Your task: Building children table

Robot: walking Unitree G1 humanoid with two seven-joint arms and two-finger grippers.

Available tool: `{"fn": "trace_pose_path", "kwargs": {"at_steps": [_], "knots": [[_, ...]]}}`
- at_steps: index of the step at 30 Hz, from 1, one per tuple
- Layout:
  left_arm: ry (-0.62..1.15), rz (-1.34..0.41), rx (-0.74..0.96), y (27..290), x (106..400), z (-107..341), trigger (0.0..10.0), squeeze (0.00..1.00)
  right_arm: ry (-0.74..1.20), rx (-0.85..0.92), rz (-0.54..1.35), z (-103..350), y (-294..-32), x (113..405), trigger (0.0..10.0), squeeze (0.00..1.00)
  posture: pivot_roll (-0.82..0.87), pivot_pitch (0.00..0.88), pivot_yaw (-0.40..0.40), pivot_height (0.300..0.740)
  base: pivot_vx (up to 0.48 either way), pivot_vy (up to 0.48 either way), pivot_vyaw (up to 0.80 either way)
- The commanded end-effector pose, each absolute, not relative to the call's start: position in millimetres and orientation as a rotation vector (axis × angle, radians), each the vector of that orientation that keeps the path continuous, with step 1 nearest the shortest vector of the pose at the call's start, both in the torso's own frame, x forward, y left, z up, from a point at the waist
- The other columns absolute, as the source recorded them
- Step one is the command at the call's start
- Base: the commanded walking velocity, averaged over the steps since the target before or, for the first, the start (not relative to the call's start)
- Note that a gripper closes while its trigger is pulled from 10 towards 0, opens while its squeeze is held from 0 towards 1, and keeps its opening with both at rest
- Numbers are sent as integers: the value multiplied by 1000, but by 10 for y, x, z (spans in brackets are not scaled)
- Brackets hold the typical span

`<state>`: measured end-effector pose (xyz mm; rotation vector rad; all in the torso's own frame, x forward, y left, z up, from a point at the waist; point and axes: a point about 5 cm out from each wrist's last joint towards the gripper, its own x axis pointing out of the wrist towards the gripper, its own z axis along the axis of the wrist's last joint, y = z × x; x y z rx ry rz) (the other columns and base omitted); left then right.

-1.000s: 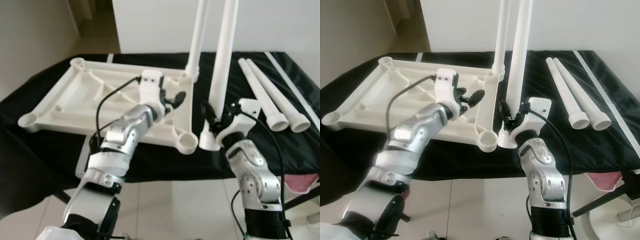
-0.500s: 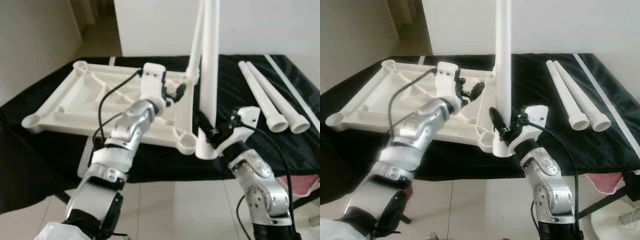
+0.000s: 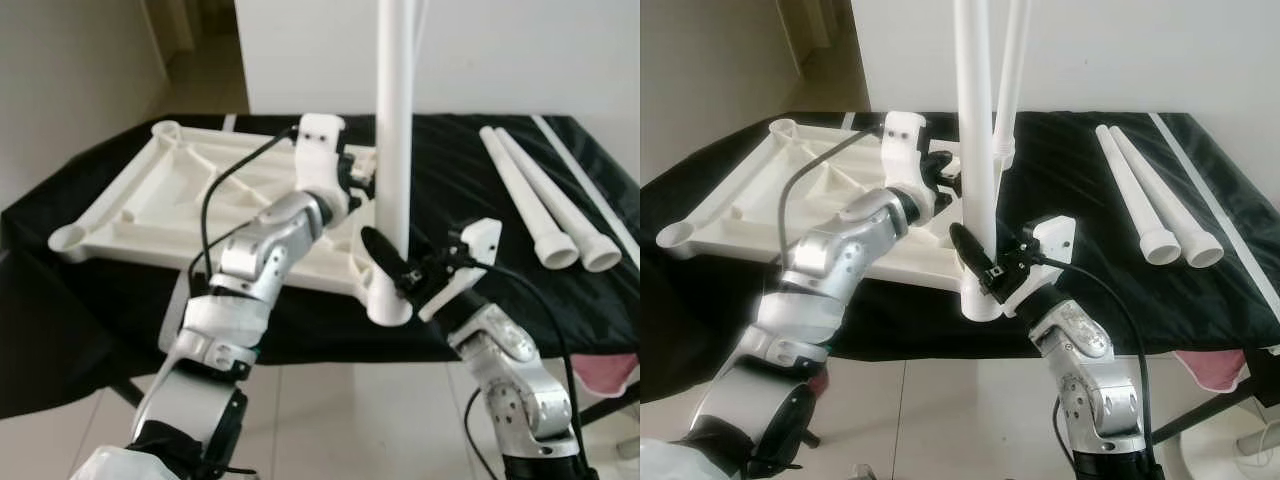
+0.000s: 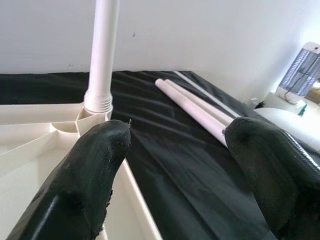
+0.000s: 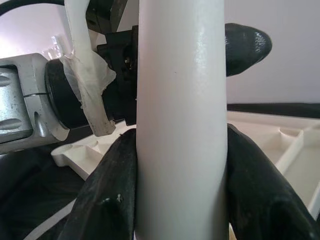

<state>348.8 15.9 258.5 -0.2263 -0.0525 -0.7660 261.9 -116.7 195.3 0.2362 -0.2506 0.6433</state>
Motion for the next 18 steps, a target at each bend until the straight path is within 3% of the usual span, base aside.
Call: {"fn": "trace_pose_path", "kwargs": {"at_steps": [1, 18], "knots": [[-108, -1215, -203, -165, 3169, 2693, 10000, 0, -206, 247, 669, 1902, -1092, 2675, 10000, 0, -29, 0, -17, 740, 0, 0, 0], [-140, -1218, -181, -193, 3073, 2835, 10000, 0, -215, 263, 703, 1908, -980, 2762, 10000, 0, 10, 0, -33, 740, 0, 0, 0]]}}
